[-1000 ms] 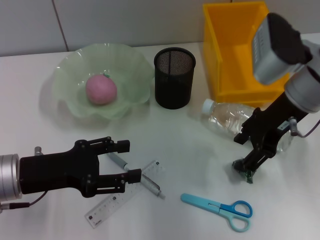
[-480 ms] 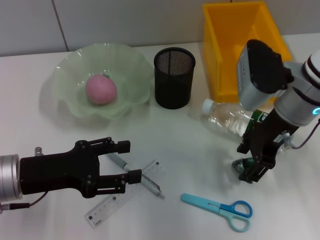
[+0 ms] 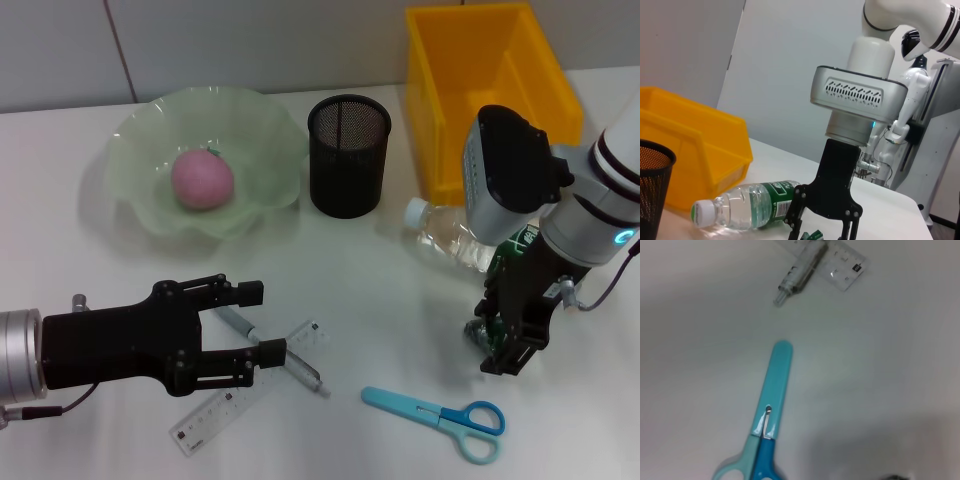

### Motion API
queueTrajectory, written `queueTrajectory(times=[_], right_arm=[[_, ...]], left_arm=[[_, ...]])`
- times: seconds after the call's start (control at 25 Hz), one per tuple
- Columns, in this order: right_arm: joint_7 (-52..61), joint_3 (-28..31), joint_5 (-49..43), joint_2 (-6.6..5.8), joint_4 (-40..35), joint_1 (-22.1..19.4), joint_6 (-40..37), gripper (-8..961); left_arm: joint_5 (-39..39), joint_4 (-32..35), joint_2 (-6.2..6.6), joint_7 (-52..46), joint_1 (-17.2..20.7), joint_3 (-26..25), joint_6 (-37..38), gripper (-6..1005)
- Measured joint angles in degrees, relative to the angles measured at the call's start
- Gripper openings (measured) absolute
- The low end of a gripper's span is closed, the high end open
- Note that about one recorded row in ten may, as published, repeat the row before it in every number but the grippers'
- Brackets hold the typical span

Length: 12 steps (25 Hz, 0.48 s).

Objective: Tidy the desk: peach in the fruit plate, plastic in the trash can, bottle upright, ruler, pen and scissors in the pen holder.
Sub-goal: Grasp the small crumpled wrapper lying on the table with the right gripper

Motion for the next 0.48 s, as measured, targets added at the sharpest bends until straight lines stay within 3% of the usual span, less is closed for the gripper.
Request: queueTrajectory(times=[0.28,0.48], right_arm=[[-0.1,-0.6,0.1,0.06,0.8,0.0,0.5,721],[-0.1,-2.0,-0.2,0.08,1.1,-0.4,2.0,547]], left_arm=[[-0.2,0.0,0.00,0.0,0.0,0.0,0.2,800],[-0.2,0.0,-0.01,0.0,0.0,0.0,0.2,799]])
